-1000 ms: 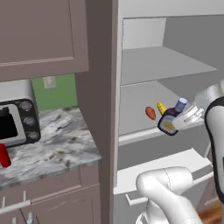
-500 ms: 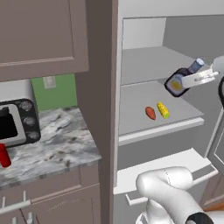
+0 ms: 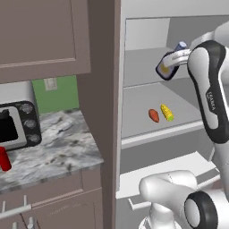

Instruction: Place the ketchup and condiment bottle from the counter to the top shelf of the fridge. If the existing items in the fridge are on the top shelf, move them to other shelves.

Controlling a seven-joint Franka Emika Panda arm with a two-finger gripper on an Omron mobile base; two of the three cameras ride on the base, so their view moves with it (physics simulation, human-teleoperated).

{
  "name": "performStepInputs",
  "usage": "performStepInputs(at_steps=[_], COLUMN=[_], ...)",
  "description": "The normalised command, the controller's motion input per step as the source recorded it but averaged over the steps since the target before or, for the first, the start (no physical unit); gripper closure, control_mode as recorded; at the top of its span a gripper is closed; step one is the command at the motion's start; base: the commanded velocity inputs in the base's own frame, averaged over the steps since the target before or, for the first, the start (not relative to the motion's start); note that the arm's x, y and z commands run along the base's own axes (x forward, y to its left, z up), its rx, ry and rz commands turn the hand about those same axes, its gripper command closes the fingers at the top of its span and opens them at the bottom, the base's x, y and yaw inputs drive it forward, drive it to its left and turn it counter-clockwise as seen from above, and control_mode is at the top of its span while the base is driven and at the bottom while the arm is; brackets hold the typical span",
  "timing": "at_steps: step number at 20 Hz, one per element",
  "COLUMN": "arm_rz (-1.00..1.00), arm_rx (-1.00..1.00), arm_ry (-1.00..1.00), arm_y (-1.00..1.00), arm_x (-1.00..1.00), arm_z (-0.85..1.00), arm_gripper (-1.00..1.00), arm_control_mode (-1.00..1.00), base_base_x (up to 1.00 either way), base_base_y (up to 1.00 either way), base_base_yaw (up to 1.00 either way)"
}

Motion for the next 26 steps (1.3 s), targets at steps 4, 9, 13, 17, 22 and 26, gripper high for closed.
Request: performStepInputs(at_steps=[4,9,13,17,22,26], arm_rz=[0.0,0.0,0.0,0.0,0.0,0.0], arm_rx=[-0.01,0.0,-0.01,-0.03,-0.03,-0.03], arm_ry=[0.0,0.04,0.03,0.01,0.0,0.0], arm_y=[0.0,0.04,0.11,0.15,0.04,0.0], arm_x=[0.79,0.86,0.87,0.78,0.51,0.31], arm_z=[-0.1,-0.28,-0.4,-0.32,-0.26,-0.15], arm_gripper=[1.0,1.0,1.0,1.0,1.0,1.0], arm_control_mode=[-1.0,-1.0,-1.0,-1.0,-1.0,-1.0], base_base_x=[0.0,0.0,0.0,0.0,0.0,0.0], base_base_y=[0.0,0.0,0.0,0.0,0.0,0.0], base_base_yaw=[0.0,0.0,0.0,0.0,0.0,0.0])
